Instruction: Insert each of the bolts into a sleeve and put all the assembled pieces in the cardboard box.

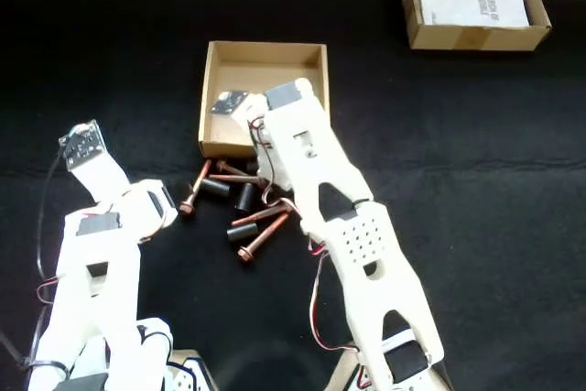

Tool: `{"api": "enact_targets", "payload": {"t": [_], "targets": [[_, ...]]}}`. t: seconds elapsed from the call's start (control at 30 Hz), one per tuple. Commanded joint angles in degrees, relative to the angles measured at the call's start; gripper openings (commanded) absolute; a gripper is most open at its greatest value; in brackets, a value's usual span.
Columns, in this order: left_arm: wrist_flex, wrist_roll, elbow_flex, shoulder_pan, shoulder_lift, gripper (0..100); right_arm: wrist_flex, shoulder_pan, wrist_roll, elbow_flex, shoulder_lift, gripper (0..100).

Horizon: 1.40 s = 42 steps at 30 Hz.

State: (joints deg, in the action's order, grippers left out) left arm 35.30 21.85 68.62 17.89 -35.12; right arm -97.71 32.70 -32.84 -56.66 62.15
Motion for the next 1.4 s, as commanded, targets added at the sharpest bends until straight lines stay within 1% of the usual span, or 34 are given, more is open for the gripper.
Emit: {"api": "enact_targets", "payload": {"t": [0.0, 0.03, 0.13, 0.27, 0.37, 0.47, 0.6, 0.67, 0.73, 0.77, 0.83, 0.93, 1.0, 1.07, 1.13, 1.2, 1.27, 1.33, 1.37], "targets": [[-0.97, -0.09, 0.57, 0.48, -0.04, 34, -3.12, -0.13, -0.35, -2.77, 0.84, 0.5], [-0.97, -0.09, 0.84, 0.48, -0.04, 34, -3.56, -0.22, -0.18, -3.82, 0.75, 0.6], [-0.97, -0.09, 1.27, 0.48, -0.04, 34, -3.47, -3.21, 4.13, -5.58, -3.65, 0.8], [-0.97, 0.00, 1.27, 0.48, -0.13, 34, -3.47, -5.49, 4.84, -5.41, -15.16, 0.8], [-0.97, 0.09, 1.19, 0.40, -0.40, 34, -3.56, -5.76, 5.27, -4.79, -24.75, 0.8], [-0.62, -0.18, 1.27, 0.40, -0.22, 34, -3.56, -5.67, 8.35, 1.80, -36.79, 0.8], [-0.53, -0.26, 1.27, 0.40, -0.04, 34, -3.56, -5.85, 9.67, 16.84, -55.16, 0.8], [0.62, -1.05, 0.75, 0.40, -0.04, 34, -3.47, -7.08, 10.29, 24.40, -64.13, 0.8], [4.75, -5.19, -1.89, 0.22, -0.40, 34, -3.47, -8.66, 11.34, 31.52, -72.40, 0.8], [8.62, -7.12, -4.62, -0.66, -0.31, 34, -3.47, -9.80, 11.69, 34.86, -76.09, 0.8], [19.52, -10.64, -12.26, -2.07, -0.22, 34, -3.47, -12.44, 12.57, 41.63, -83.56, 0.8], [36.66, -14.77, -27.47, -4.44, 0.04, 34, -3.47, -16.84, 12.84, 51.12, -94.73, 0.8], [44.84, -18.55, -36.44, -7.69, 0.04, 34, -3.47, -20.44, 12.75, 56.57, -101.58, 0.8], [51.34, -21.19, -43.21, -12.26, 0.04, 34, -3.30, -24.92, 12.57, 61.85, -108.09, 0.8], [56.18, -23.47, -47.87, -17.36, 0.13, 34, -3.30, -29.85, 11.43, 67.03, -113.80, 0.8], [58.81, -26.02, -50.15, -22.46, 0.13, 34, -3.12, -34.86, 9.85, 71.87, -118.90, 0.8], [58.55, -30.68, -51.56, -25.80, 0.13, 34, -3.03, -40.04, 8.70, 76.09, -123.38, 0.8], [55.12, -36.04, -52.44, -27.03, 0.13, 34, -1.54, -44.88, 7.56, 80.04, -127.60, 0.8], [53.98, -37.10, -52.53, -27.30, 0.13, 34, -0.66, -47.52, 6.95, 81.89, -129.54, 0.8]]}}
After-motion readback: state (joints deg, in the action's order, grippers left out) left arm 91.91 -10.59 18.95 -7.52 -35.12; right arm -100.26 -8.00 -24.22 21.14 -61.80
